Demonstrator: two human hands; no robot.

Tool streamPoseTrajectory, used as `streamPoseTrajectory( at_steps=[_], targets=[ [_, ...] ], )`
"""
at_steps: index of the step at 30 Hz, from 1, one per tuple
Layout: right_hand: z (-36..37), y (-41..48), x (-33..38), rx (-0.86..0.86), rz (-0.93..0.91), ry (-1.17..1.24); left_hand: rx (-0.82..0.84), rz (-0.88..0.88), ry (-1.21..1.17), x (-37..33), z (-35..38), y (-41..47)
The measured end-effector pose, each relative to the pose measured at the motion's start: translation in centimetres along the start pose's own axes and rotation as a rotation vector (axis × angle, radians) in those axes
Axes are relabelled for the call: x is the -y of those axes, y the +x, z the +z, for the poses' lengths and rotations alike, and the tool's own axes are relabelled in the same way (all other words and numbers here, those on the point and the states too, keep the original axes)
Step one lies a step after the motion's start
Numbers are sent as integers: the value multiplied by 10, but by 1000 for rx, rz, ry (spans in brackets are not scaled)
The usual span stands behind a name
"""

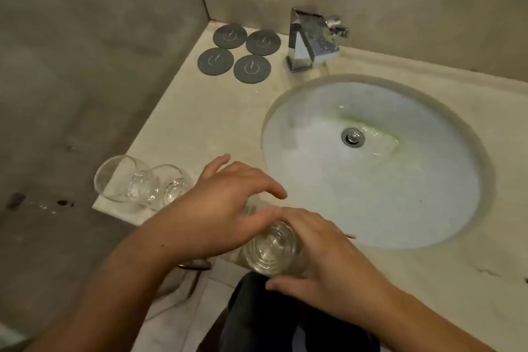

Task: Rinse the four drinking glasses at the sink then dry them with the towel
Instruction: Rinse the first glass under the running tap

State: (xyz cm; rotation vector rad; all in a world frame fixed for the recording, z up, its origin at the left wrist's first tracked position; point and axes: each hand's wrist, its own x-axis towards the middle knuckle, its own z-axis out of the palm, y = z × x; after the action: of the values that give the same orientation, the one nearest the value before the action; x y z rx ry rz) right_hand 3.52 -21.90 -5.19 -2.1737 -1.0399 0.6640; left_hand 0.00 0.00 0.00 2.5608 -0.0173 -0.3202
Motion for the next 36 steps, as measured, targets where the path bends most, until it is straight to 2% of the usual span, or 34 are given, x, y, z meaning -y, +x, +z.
streamPoseTrajectory(
  at_steps=[5,10,15,21,31,36],
  targets=[
    [17,6,-26,-117,-75,201,13,122,72,-2,4,15],
    [17,-3,-35,-389,-184,221,-173,252,38,-17,10,8],
    [10,-26,-36,-595,-149,228,-205,292,4,-38,23,-5],
    [-3,-27,-46,-654,-83,266,-224,295,21,-51,33,8],
    [-46,56,-76,-750,-11,371,-265,234,8,-43,-1,96],
    [-71,100,-102,-753,26,393,-407,148,121,-34,-25,169]
  ],
)
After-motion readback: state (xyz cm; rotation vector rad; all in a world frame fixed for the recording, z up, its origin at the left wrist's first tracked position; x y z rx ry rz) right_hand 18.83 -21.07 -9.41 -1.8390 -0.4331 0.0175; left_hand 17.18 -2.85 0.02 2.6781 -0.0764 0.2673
